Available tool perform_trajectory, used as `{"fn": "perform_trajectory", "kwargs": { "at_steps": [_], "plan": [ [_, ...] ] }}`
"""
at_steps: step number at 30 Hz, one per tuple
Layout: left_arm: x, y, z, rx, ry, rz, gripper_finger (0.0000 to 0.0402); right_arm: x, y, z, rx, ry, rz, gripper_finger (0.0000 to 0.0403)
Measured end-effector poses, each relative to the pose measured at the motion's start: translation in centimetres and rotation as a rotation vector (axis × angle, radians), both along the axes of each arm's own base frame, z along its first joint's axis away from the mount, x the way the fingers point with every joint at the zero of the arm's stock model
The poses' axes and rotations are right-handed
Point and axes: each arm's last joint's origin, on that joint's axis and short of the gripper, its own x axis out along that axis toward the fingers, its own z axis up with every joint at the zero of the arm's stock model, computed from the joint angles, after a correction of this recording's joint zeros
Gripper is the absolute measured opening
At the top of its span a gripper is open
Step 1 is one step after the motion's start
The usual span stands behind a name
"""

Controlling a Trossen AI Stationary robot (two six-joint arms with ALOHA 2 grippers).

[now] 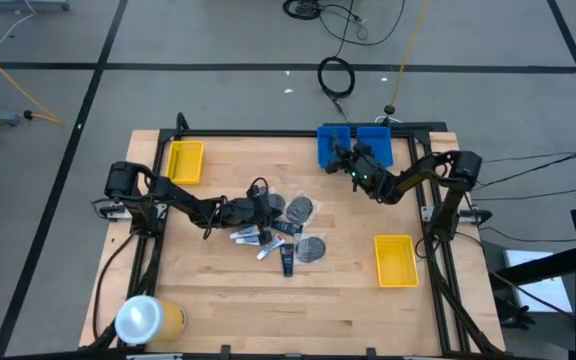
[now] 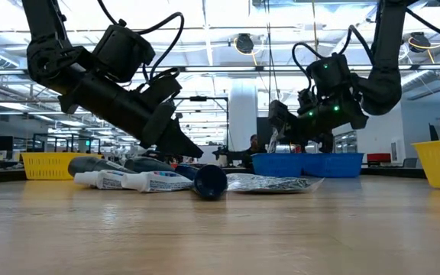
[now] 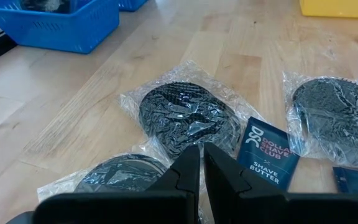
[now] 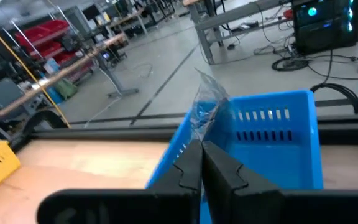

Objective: Pick & Place Travel size toiletries
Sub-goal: Put the black hairbrush into the left blue bin

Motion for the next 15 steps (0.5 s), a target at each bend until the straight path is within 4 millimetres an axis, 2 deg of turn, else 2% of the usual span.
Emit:
{"fn": "perform_trajectory", "kwargs": {
  "at_steps": [5, 15],
  "plan": [
    [0.0, 0.0, 0.0, 0.0, 0.0, 0.0, 0.0026, -0.06, 0.04, 0.01, 0.019, 0.003, -0.001, 0.0033],
    [0.01, -0.03, 0.0, -0.005, -0.001, -0.009, 0.0026, -0.12, -0.24, 0.31, -0.014, 0.008, 0.017, 0.017]
  ]
}}
